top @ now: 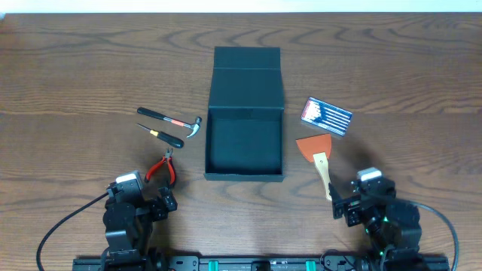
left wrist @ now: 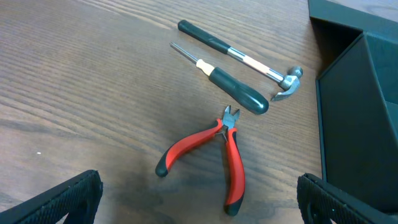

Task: Pack container
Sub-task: 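Reach the right gripper to the orange scraper and grasp its wooden handle, then carry the scraper with the right gripper into the black box and release, then move the right gripper to the screwdriver set case and grasp it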

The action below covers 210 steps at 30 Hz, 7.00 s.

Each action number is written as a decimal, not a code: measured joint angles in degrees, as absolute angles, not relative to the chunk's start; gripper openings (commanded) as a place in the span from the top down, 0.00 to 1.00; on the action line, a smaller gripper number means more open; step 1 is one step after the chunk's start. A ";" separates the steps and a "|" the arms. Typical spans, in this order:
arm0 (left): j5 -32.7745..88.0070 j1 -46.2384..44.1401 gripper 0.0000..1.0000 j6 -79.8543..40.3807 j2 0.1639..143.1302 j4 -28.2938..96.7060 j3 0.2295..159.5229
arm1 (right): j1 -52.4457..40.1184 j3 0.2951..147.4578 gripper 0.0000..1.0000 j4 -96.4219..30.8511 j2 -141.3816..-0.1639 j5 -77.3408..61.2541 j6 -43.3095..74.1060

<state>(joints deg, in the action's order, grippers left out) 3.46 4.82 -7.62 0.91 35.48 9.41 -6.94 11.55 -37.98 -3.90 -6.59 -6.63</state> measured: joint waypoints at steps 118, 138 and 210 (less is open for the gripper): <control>3.49 4.82 0.01 -7.60 0.91 35.53 9.41 | -27.33 73.08 0.93 -57.39 -91.77 -13.52 6.26; 3.46 4.82 0.01 -7.62 0.91 35.51 9.41 | -36.12 74.28 0.88 -43.92 -101.78 -10.46 -3.25; 3.46 4.82 0.01 -7.60 0.91 35.51 9.41 | -11.05 88.33 0.01 -53.21 -102.63 5.37 -33.89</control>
